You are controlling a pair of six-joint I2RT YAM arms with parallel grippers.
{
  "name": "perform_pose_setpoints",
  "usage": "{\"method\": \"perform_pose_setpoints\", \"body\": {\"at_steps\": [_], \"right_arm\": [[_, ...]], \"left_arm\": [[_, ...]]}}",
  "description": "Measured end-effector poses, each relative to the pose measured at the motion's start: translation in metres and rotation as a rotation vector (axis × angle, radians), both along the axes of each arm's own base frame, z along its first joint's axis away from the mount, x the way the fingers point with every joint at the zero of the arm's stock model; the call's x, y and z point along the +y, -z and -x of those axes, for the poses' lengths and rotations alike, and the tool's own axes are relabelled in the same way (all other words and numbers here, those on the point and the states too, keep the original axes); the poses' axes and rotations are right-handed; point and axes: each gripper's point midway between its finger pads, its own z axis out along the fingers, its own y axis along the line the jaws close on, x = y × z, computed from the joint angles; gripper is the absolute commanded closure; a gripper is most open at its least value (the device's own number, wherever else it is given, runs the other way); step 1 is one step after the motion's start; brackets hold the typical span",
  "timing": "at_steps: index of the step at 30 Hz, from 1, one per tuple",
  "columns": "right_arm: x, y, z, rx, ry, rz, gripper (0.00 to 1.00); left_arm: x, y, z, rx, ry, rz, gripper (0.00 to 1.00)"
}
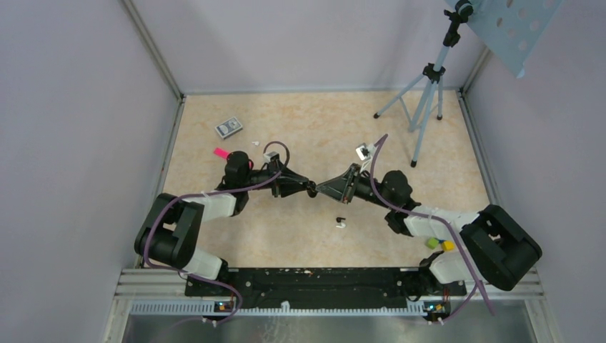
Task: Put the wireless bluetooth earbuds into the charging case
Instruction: Insert the left earbud into the left side groove of the charging case.
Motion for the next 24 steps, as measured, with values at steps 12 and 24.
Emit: {"method": "perform_pose_setpoints", "body": {"at_steps": [12, 24], "right_arm": [[0.001, 0.010, -0.003, 0.040, 0.013, 0.043, 0.52], [-0.012, 0.012, 0.006, 0.083, 0.044, 0.140, 0.42]], "left_arm": [[0.000, 0.001, 0.001, -0.012, 0.008, 0.000, 1.00], [-0.002, -0.007, -0.003, -0.068, 0.015, 0.005, 1.00]]}}
